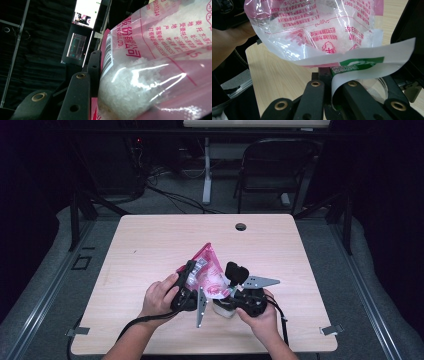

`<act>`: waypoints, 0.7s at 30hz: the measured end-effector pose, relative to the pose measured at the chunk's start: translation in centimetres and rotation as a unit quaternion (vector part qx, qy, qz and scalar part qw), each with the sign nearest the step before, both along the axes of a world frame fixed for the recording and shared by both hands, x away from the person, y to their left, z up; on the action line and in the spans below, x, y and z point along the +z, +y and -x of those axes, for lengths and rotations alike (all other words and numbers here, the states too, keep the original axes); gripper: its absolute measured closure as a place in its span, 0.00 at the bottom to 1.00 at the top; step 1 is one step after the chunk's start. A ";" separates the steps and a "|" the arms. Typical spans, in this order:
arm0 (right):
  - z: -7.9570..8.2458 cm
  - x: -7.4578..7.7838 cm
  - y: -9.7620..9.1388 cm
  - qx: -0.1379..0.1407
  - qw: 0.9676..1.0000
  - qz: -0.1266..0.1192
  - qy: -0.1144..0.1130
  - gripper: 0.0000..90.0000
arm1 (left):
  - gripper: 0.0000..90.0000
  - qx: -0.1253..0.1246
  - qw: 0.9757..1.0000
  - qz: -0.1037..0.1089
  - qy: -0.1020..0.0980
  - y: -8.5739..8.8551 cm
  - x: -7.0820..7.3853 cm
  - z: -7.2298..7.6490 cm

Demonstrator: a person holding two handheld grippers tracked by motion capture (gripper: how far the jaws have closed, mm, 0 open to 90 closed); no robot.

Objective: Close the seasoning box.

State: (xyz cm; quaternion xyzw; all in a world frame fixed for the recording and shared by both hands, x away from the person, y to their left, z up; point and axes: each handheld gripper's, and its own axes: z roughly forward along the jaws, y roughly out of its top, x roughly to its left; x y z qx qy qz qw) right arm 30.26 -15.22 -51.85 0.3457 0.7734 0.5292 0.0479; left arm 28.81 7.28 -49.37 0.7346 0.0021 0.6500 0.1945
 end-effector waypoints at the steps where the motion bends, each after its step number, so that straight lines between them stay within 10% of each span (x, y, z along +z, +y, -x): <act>1: 0.0 0.0 0.0 0.000 1.000 0.000 0.000 1.00 | 0.76 0.000 1.000 0.000 0.000 0.0 0.0 0.0; 21: 0.1 0.0 -0.2 -0.002 1.000 -0.002 0.000 1.00 | 0.76 -0.005 1.000 0.001 -0.001 -0.5 0.3 0.0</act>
